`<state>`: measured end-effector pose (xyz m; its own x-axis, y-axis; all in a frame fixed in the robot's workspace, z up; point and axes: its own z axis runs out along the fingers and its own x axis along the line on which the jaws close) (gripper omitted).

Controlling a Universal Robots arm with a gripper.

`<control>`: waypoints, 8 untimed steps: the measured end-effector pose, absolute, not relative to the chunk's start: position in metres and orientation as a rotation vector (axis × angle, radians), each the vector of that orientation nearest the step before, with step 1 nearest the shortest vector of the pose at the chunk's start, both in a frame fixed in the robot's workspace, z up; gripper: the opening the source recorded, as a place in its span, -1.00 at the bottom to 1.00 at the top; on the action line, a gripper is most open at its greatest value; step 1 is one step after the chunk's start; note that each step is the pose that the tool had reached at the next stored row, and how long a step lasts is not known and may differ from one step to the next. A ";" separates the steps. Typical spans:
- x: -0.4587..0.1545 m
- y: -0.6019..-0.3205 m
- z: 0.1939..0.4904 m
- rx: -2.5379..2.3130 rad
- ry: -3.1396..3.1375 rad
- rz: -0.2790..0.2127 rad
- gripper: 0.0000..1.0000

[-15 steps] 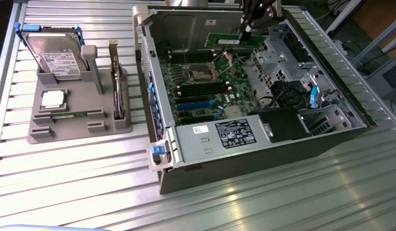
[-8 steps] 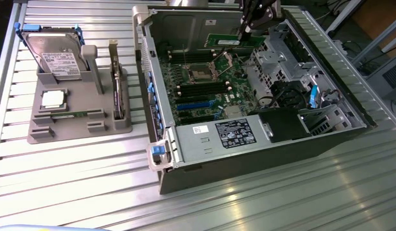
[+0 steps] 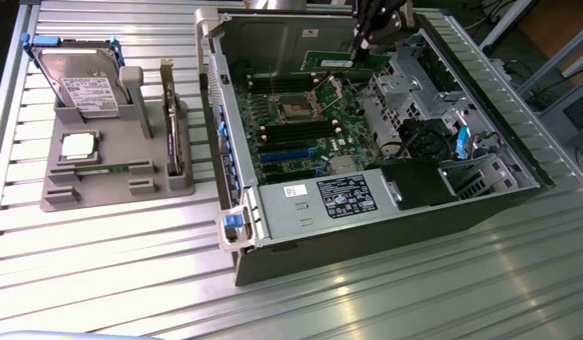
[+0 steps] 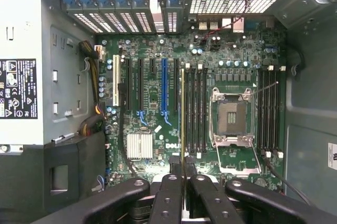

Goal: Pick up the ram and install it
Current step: 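Insert the ram into the slot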

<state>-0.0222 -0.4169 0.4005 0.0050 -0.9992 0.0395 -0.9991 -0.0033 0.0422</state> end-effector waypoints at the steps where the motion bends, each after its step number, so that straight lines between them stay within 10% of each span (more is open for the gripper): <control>1: -0.022 -0.417 0.400 2.184 -2.174 0.000 -0.76; 8: -0.022 -0.417 0.399 2.176 -2.168 0.015 -0.76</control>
<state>-0.0221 -0.4167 0.3991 0.0050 -0.9984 0.0563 -0.9991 -0.0027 0.0424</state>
